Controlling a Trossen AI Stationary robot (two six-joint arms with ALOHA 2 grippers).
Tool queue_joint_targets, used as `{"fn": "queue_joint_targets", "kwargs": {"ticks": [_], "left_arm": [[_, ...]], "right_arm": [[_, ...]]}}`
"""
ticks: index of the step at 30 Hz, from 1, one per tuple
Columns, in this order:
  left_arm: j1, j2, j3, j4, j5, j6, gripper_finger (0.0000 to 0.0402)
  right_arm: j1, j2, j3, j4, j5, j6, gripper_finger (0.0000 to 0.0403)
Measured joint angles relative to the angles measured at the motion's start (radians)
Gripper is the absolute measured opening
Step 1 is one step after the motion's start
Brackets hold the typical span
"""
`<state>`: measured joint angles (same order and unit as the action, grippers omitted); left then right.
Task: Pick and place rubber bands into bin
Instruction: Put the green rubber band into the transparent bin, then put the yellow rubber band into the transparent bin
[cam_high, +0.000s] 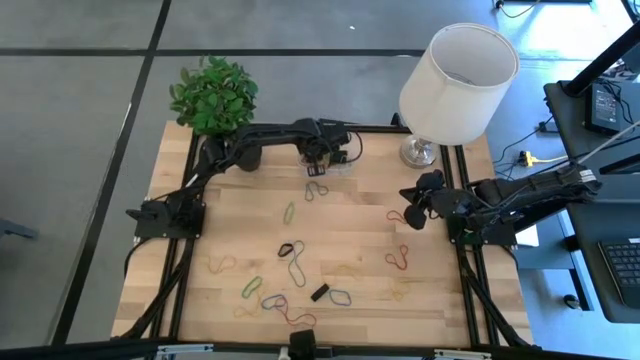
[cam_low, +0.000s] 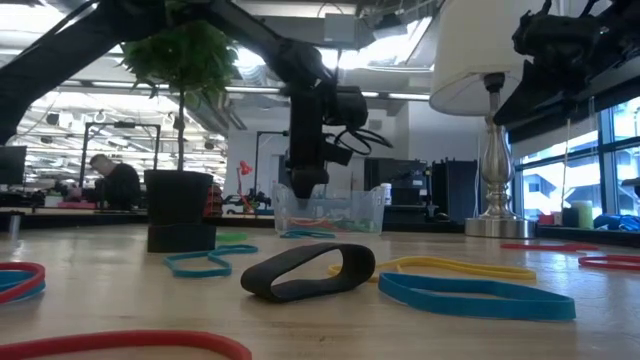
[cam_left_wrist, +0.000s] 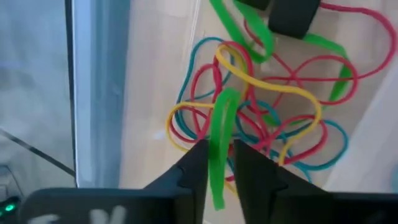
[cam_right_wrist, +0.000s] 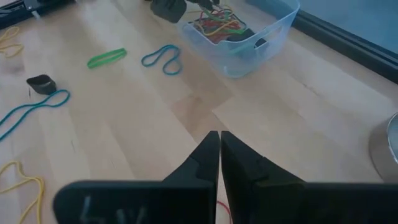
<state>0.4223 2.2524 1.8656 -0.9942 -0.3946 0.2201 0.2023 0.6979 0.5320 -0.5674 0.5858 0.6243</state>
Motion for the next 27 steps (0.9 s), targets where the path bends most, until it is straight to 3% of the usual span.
{"fn": "queue_joint_targets", "kwargs": {"ticks": [7, 16, 21, 27], "left_arm": [[-0.060, -0.044, 0.000, -0.058, -0.018, -0.110, 0.0113], [-0.155, -0.193, 0.000, -0.112, -0.027, -0.428, 0.0107], [-0.241, -0.291, 0.000, -0.167, 0.009, -0.625, 0.0083], [-0.388, -0.341, -0.001, -0.277, 0.005, -0.751, 0.0009]], "right_arm": [[-0.002, 0.000, 0.000, 0.000, -0.003, -0.002, 0.0020], [-0.002, 0.000, 0.000, 0.003, -0.003, -0.004, 0.0020], [-0.002, 0.000, 0.000, 0.011, -0.003, -0.003, 0.0020], [-0.002, 0.000, 0.000, 0.027, -0.003, -0.004, 0.0020]]}}
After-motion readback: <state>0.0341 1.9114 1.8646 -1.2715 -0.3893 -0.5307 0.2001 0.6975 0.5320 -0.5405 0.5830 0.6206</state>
